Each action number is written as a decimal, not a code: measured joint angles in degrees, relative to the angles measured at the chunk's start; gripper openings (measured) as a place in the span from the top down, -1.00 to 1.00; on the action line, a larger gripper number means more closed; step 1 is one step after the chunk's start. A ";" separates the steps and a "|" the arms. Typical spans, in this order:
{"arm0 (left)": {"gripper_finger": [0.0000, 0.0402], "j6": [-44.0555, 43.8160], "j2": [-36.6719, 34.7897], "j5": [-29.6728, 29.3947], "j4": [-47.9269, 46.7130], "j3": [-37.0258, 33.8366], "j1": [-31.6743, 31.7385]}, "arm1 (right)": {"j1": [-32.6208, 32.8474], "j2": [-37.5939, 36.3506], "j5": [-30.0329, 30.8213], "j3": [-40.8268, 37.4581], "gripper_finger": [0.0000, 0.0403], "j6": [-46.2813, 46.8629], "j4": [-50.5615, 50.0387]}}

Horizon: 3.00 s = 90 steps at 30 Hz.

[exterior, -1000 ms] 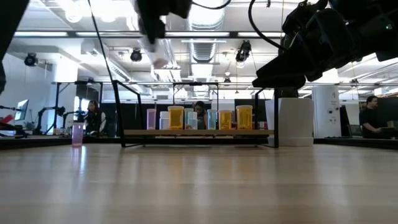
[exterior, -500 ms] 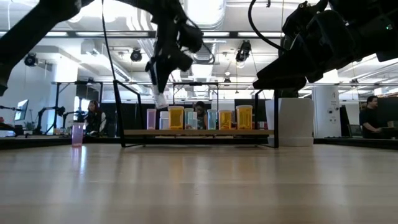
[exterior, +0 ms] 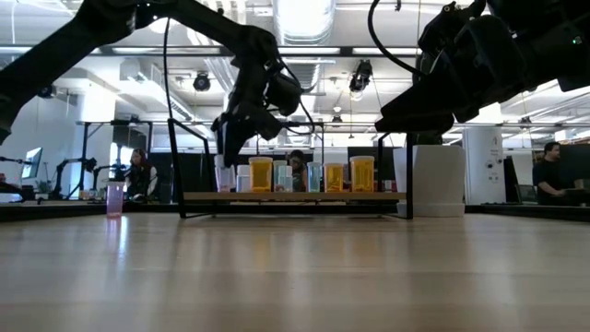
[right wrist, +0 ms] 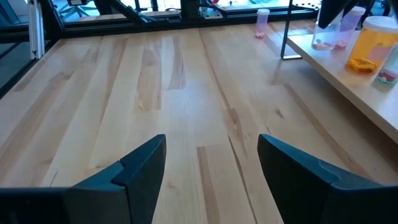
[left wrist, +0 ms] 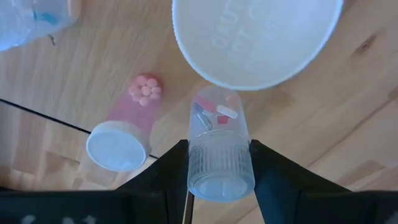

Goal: Pick and place medicine bottles onto shelf by color
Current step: Put the transparent medicine bottle on the shelf, then put the pink medicine bottle on the shelf

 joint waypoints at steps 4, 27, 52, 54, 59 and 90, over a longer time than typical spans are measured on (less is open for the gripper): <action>0.34 -0.04 0.62 -0.08 -0.02 -0.01 0.00 | 0.00 0.00 -0.02 0.00 -0.21 -0.01 -0.02; 0.02 0.02 0.69 -4.35 1.55 -1.84 0.90 | 0.00 0.00 0.00 0.00 -0.21 -0.03 0.00; -0.20 0.12 -5.41 -4.26 2.32 -0.12 1.26 | 0.00 0.00 -0.01 0.00 -0.21 -0.27 -0.02; -0.20 0.05 -7.49 -4.27 2.34 -0.15 0.96 | 0.00 0.00 0.00 0.00 -0.21 -0.27 -0.05; -0.20 -2.89 -13.44 -4.25 2.98 -0.36 -1.66 | 0.00 0.00 -0.02 0.00 -0.21 -0.25 -0.32; -0.19 -96.51 -51.81 -40.05 17.44 -64.71 -47.69 | 0.00 0.00 0.00 0.00 -0.21 -0.49 -0.34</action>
